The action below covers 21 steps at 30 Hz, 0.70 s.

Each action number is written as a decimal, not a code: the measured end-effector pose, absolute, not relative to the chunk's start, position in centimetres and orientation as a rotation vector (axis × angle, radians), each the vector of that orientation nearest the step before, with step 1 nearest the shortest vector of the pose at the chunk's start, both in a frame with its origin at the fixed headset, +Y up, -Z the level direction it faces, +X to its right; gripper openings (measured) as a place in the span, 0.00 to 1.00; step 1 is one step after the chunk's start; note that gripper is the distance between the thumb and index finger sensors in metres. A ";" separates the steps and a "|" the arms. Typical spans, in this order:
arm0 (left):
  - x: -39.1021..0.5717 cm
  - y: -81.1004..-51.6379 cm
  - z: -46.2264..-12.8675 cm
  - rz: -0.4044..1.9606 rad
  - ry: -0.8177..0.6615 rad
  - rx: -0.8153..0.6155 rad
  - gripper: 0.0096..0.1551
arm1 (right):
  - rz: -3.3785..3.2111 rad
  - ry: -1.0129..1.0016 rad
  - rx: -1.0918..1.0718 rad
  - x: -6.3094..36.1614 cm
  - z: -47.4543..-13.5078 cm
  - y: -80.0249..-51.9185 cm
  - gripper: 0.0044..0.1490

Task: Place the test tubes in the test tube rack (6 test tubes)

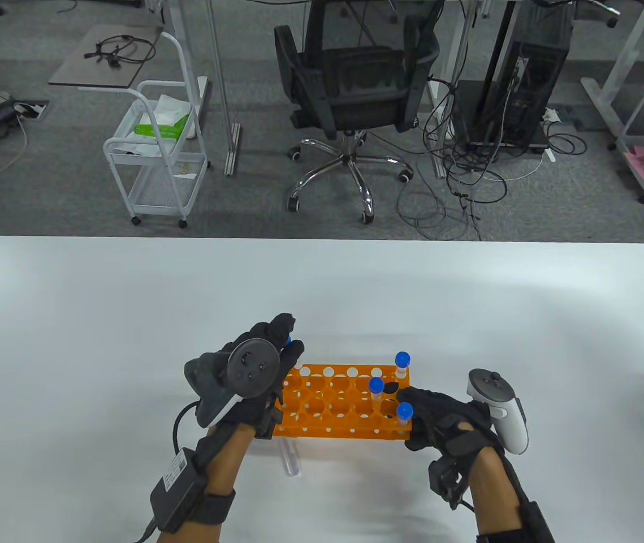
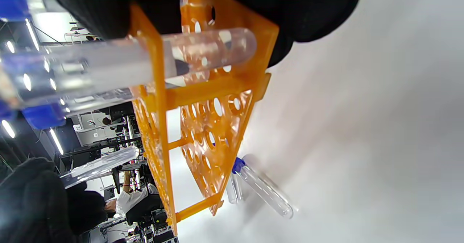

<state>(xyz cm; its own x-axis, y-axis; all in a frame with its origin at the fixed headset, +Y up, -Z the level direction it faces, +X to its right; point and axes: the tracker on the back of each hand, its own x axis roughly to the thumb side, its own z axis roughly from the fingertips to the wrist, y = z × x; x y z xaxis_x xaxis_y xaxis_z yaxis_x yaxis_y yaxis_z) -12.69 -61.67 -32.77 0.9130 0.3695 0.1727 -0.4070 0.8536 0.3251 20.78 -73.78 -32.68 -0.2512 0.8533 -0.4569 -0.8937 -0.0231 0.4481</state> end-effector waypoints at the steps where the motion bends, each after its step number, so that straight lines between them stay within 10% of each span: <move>1: -12.6 -61.8 -32.8 0.413 -0.106 0.359 0.29 | 1.649 0.784 -0.068 20.8 -32.7 -73.8 0.31; 21: -11.1 -63.7 -33.8 0.364 -0.156 0.166 0.30 | 1.652 0.790 -0.068 20.7 -32.8 -73.8 0.31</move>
<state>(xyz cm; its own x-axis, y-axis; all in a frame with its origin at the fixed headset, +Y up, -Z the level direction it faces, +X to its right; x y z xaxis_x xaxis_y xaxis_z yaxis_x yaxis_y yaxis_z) -11.09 -63.72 -33.85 0.9228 0.3400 0.1811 -0.3655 0.9212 0.1332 20.69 -73.83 -32.78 -0.2568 0.8508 -0.4585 -0.8909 -0.0246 0.4535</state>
